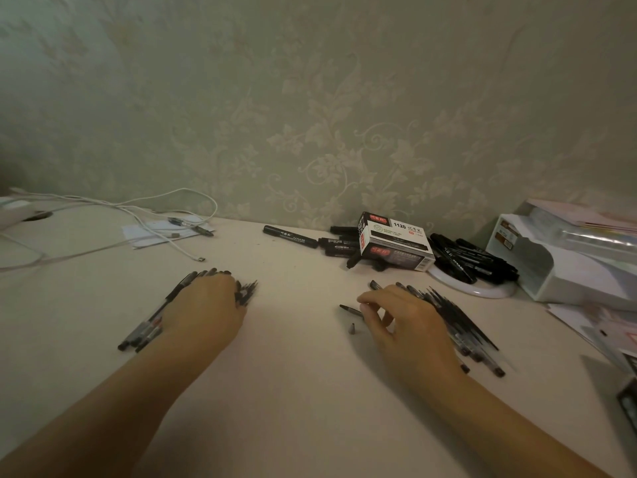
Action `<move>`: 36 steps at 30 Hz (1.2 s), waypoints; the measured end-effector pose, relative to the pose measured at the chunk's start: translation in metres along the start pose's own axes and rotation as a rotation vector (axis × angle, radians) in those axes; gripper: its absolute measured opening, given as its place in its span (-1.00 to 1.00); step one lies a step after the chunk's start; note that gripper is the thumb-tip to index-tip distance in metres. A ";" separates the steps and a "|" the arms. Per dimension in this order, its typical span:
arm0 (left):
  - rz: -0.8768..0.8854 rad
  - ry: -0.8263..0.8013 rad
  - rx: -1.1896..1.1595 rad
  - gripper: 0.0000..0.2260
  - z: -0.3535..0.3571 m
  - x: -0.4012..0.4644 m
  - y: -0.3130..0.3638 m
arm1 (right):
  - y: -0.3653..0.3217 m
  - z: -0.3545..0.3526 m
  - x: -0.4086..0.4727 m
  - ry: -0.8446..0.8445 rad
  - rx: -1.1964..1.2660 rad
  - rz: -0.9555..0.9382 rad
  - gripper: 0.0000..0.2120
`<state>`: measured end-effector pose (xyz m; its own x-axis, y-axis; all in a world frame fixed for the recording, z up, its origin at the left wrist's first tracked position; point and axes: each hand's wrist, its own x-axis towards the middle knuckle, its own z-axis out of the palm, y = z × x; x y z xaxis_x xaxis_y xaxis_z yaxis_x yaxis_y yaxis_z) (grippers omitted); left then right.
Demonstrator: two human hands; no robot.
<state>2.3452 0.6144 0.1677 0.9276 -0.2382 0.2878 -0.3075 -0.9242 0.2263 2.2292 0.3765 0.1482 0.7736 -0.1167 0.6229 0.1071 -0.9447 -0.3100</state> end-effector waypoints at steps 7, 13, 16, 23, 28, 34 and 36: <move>0.010 -0.058 0.038 -0.81 0.002 0.000 0.004 | -0.003 -0.002 0.000 -0.015 0.013 -0.010 -0.89; 0.116 0.000 -0.135 -0.73 -0.001 -0.005 0.020 | -0.004 -0.002 0.004 -0.030 0.056 0.059 -0.87; 0.177 0.016 -0.585 -0.73 -0.007 -0.010 0.037 | -0.010 -0.006 0.008 -0.042 0.334 0.191 -0.90; 0.060 -0.364 -1.233 -0.86 -0.002 -0.027 0.058 | -0.028 -0.011 0.008 -0.453 0.854 0.366 -0.73; 0.111 -0.374 -1.234 -0.87 0.001 -0.036 0.069 | -0.034 -0.007 0.005 -0.505 0.992 0.436 -0.83; 0.104 -0.420 -1.215 -0.87 0.003 -0.034 0.064 | -0.027 -0.010 0.014 -0.275 1.168 0.645 -0.87; 0.123 -0.468 -1.235 -0.86 0.003 -0.033 0.064 | -0.020 -0.015 0.020 -0.076 1.319 0.735 -0.86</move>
<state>2.2958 0.5624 0.1694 0.7885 -0.6100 0.0781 -0.1531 -0.0717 0.9856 2.2328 0.3880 0.1776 0.9278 -0.3725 0.0224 0.1290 0.2637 -0.9560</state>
